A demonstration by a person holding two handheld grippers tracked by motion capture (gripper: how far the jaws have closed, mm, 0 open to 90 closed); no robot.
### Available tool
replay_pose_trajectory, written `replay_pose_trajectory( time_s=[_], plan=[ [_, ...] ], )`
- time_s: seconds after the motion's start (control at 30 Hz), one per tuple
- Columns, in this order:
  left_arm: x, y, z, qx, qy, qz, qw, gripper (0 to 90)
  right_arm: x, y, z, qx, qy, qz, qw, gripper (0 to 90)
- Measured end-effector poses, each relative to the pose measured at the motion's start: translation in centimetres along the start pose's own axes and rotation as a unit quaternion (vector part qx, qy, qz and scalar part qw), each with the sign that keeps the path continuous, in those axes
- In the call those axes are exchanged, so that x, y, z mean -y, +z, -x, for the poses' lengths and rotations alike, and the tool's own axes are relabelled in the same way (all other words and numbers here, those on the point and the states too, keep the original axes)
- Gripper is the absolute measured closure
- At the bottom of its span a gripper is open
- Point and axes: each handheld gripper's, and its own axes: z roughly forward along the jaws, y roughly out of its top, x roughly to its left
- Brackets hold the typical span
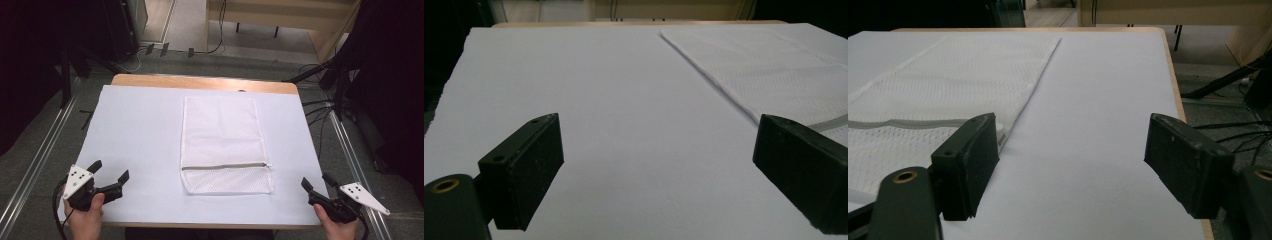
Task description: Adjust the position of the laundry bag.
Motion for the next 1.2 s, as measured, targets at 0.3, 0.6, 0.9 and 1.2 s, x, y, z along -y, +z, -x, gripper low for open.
replay_pose_trajectory(
  time_s=[0.3, 0.6, 0.9, 1.2],
  plan=[
    [-1.9, 1.8, 1.4, 0.025, 0.001, -0.014, 0.9996, 10.6, 0.3, 0.4, -0.3, -0.017, -0.002, -0.006, 0.9998, 25.3],
    [-4.4, 8.1, 6.0, 0.063, -0.014, -0.069, 0.9955, 31.4, 0.6, 0.6, -0.6, 0.000, -0.021, -0.004, 0.9998, 32.6],
    [-4.3, 13.3, 8.8, 0.086, -0.035, -0.142, 0.9855, 46.3, 0.7, 0.6, -0.8, -0.018, -0.024, -0.004, 0.9995, 46.6],
    [-2.4, 15.4, 9.4, 0.085, -0.060, -0.189, 0.9764, 62.0, 0.7, 0.6, -1.1, -0.032, -0.014, -0.001, 0.9994, 49.7]
  ],
)
